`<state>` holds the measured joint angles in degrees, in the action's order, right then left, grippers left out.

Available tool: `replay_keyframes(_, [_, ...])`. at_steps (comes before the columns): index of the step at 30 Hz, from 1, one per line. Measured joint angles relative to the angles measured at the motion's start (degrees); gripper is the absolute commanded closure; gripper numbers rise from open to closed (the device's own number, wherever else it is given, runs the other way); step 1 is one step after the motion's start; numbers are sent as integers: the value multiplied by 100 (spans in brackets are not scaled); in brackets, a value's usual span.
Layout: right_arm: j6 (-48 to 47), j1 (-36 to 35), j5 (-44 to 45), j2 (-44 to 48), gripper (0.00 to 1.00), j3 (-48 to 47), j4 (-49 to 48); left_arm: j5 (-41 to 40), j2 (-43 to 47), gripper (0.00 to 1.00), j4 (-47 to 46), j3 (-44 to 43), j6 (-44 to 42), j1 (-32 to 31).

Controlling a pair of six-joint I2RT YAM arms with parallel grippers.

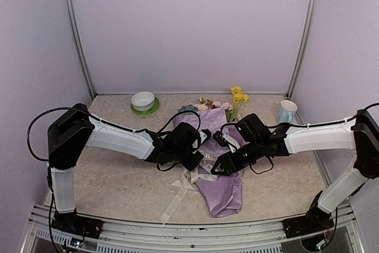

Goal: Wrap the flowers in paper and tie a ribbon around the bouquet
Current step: Cross the ribbon over the folded bouquet.

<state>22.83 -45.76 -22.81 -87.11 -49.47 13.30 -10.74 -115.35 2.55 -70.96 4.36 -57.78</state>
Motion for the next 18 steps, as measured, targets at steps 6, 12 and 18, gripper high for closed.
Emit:
replay_keyframes(6, [188, -61, -133, -197, 53, 282, -197, 28, 0, 100, -39, 24, 15, 20])
replay_keyframes(12, [240, -109, -264, -463, 100, 341, -638, 50, 0, 100, -57, 24, 31, 33])
replay_keyframes(18, [249, -92, -404, -535, 100, 313, -581, -24, 0, 100, -50, 24, 33, 52])
